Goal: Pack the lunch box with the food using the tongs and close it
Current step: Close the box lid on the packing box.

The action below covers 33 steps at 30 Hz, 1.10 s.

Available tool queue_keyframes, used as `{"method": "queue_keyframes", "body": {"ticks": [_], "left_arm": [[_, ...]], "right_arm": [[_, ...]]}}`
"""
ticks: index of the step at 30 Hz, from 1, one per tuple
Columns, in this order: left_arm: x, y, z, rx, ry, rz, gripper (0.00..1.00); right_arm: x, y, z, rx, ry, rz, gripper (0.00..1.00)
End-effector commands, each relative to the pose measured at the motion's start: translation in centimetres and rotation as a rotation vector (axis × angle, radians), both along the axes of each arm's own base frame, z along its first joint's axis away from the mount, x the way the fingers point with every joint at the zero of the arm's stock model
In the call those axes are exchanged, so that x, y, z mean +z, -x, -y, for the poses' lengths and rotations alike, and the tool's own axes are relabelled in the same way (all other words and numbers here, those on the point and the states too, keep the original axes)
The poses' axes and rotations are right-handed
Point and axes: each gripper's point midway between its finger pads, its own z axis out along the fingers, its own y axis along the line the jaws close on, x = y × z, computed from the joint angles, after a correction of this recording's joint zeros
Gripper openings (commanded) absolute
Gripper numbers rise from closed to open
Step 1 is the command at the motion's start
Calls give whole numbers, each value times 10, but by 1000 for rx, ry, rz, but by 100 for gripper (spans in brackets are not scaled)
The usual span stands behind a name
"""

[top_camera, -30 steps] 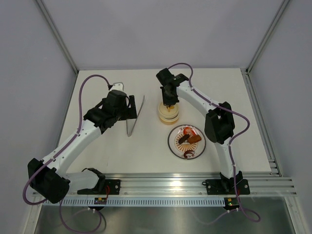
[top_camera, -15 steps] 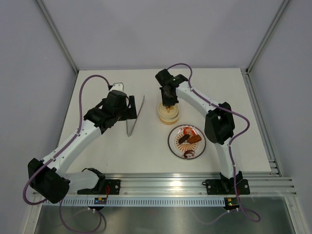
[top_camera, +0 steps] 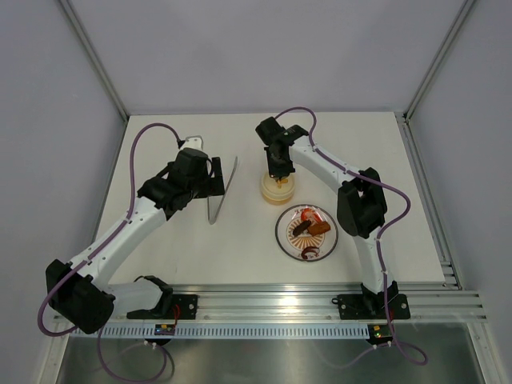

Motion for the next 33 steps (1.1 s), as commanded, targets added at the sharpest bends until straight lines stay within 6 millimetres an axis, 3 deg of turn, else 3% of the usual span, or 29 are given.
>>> {"method": "queue_keyframes", "body": {"ticks": [1,13,21,26,28,29,31,33], "left_arm": [[9,-1,-1,12,26,37,96],[8,-1,-1,12,29,31,96],[7,0,0,10,31,30,96],[6,0,0,8,33,26,96],[6,0,1,6,35,28,96],[6,0,1,4,37,27,96],[6,0,2,2,39,24,96],[7,-1,3,2,42,26,96]], "right_arm": [[16,-3,0,-7,6,53,0],[15,-4,-5,-4,-10,54,0],[0,1,-7,9,16,38,0],[6,0,-6,-8,11,65,0],[9,-1,-5,-9,9,75,4],[9,-1,-5,-8,8,74,13],[13,-1,-8,-5,-7,80,14],[15,-1,-9,-4,-16,79,22]]}}
